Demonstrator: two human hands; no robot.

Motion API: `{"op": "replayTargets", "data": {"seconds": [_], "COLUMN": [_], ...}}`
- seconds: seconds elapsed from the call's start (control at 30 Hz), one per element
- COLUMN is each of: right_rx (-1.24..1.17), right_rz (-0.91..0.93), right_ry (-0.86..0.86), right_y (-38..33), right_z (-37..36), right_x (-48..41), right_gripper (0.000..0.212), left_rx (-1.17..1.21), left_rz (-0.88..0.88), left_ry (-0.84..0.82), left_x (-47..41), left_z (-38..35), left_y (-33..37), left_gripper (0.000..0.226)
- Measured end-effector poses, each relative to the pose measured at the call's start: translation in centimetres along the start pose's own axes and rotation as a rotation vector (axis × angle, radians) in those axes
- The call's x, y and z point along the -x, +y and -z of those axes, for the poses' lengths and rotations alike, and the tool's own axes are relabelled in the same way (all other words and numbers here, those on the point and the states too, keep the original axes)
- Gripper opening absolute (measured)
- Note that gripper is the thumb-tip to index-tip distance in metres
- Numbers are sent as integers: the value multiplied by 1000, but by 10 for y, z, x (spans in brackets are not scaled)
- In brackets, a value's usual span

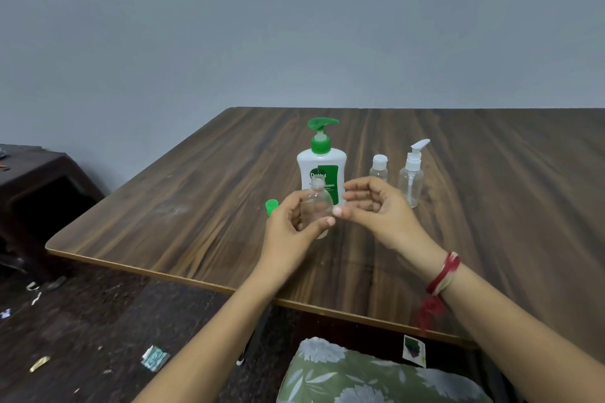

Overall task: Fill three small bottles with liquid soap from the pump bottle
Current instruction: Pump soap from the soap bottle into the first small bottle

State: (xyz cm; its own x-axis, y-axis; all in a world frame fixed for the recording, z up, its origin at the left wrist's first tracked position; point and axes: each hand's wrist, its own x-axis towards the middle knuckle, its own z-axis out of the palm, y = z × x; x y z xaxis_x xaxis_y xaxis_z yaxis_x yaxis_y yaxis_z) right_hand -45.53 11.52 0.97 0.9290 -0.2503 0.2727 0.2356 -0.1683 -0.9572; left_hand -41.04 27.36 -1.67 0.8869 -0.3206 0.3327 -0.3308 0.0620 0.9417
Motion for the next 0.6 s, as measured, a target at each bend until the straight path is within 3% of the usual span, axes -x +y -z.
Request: {"op": "replayTargets", "data": {"seconds": [0.17, 0.37, 0.47, 0.6], "right_rx": [109, 209, 234, 268], "right_rz": [65, 68, 64, 87], "right_ry": [163, 65, 48, 85], "right_y": [5, 10, 11, 12], "right_z": [6, -12, -21, -22], "right_x": [-16, -49, -61, -70], "right_gripper": [49, 84, 80, 49], "left_rx": [-14, -4, -26, -23], "left_rz": [6, -5, -24, -37], "left_ry": [32, 38, 45, 75], "left_x": [1, 2, 3, 3], "left_z": [0, 4, 12, 20], "left_y": [-4, -2, 0, 3], "left_gripper": [40, 37, 36, 36]}}
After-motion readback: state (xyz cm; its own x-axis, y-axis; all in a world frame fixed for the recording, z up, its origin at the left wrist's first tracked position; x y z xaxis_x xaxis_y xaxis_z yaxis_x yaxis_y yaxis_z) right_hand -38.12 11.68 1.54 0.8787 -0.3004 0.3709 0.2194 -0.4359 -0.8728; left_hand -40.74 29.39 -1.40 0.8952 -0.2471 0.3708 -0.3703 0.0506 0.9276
